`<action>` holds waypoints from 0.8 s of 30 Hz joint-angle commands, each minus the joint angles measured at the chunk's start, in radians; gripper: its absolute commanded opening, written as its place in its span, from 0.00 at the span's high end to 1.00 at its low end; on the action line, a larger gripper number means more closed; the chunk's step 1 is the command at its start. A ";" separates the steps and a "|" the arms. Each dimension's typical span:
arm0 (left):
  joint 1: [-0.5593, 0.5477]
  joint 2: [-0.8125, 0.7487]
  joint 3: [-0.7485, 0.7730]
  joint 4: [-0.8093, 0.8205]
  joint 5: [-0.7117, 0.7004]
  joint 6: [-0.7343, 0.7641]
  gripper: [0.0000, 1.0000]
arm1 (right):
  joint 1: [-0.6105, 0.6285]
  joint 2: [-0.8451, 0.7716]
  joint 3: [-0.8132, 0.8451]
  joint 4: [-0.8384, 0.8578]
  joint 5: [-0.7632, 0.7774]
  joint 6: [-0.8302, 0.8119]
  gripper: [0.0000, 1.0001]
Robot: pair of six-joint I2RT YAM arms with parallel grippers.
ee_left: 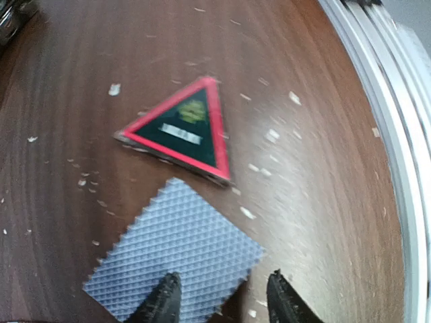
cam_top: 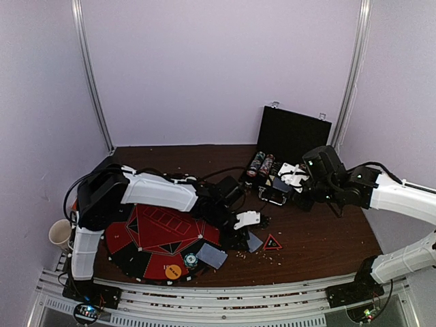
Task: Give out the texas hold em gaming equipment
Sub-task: Move the poker card to the big blind area.
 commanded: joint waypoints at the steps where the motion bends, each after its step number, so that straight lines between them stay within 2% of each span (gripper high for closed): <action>1: -0.031 -0.146 -0.158 0.179 -0.087 0.202 0.51 | -0.006 -0.024 0.023 0.001 0.009 0.000 0.50; 5: -0.040 -0.182 -0.231 0.238 -0.116 0.338 0.47 | -0.005 -0.026 0.020 0.002 0.006 0.003 0.50; 10: -0.067 -0.114 -0.211 0.251 -0.202 0.363 0.45 | -0.006 -0.029 0.021 0.002 0.008 0.003 0.50; 18: -0.071 -0.099 -0.242 0.312 -0.267 0.435 0.49 | -0.007 -0.032 0.020 0.000 0.008 0.002 0.50; 20: -0.077 -0.084 -0.229 0.312 -0.303 0.449 0.55 | -0.007 -0.029 0.021 0.003 0.006 0.001 0.50; 24: -0.097 -0.078 -0.229 0.301 -0.316 0.465 0.79 | -0.006 -0.029 0.026 0.001 0.007 0.002 0.50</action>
